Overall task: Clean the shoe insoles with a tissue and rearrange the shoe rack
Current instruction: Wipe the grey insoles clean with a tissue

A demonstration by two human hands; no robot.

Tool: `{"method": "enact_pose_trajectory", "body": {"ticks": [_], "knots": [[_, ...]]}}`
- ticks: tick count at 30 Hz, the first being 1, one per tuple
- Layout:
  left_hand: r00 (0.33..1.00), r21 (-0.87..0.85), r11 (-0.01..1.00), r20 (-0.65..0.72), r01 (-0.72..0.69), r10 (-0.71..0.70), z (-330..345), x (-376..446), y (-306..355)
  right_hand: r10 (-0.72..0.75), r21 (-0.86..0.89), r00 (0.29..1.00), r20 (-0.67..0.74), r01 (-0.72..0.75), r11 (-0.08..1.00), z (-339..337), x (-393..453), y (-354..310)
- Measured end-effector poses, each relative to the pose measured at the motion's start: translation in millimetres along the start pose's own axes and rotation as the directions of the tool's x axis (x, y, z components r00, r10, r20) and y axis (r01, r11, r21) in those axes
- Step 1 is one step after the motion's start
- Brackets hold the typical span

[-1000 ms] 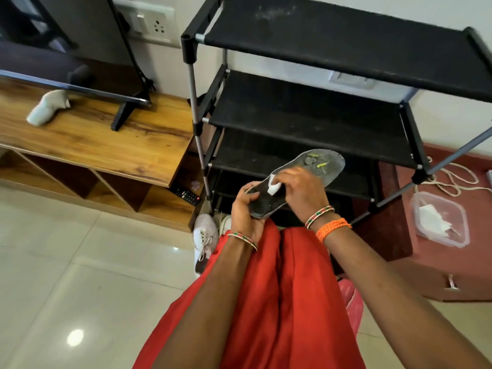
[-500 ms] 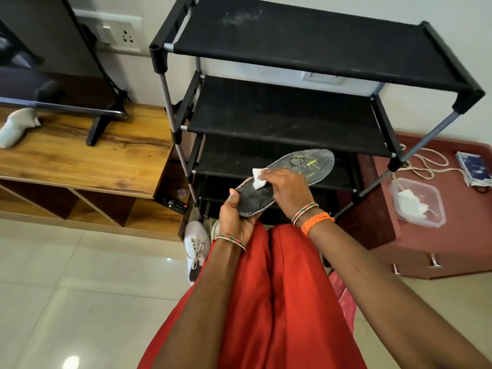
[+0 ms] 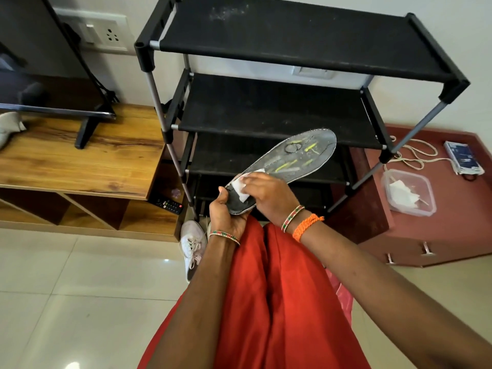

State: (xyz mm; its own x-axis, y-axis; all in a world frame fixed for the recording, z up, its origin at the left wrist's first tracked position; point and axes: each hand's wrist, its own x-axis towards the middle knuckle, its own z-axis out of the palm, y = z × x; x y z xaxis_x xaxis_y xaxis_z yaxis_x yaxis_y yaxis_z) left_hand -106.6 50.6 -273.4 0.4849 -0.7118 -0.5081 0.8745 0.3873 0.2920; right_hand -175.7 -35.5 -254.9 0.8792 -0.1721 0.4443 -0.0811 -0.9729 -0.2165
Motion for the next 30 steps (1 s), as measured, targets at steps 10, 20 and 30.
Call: {"method": "enact_pose_trajectory", "body": {"ticks": [10, 20, 30], "knots": [[0.998, 0.031, 0.999, -0.036, -0.042, 0.043, 3, -5, -2, 0.287, 0.099, 0.953, -0.094, -0.278, 0.955, -7, 1, 12], [0.998, -0.003, 0.998, -0.025, -0.056, 0.056, 4, -7, 0, 0.453, 0.066, 0.868, -0.204, -0.449, 0.891, -21, -15, 32], [0.997, -0.068, 0.995, 0.017, -0.075, 0.076, 10, -13, -5, 0.453, 0.323, 0.773, -0.444, -0.334, 0.886, -42, 8, 22]]}}
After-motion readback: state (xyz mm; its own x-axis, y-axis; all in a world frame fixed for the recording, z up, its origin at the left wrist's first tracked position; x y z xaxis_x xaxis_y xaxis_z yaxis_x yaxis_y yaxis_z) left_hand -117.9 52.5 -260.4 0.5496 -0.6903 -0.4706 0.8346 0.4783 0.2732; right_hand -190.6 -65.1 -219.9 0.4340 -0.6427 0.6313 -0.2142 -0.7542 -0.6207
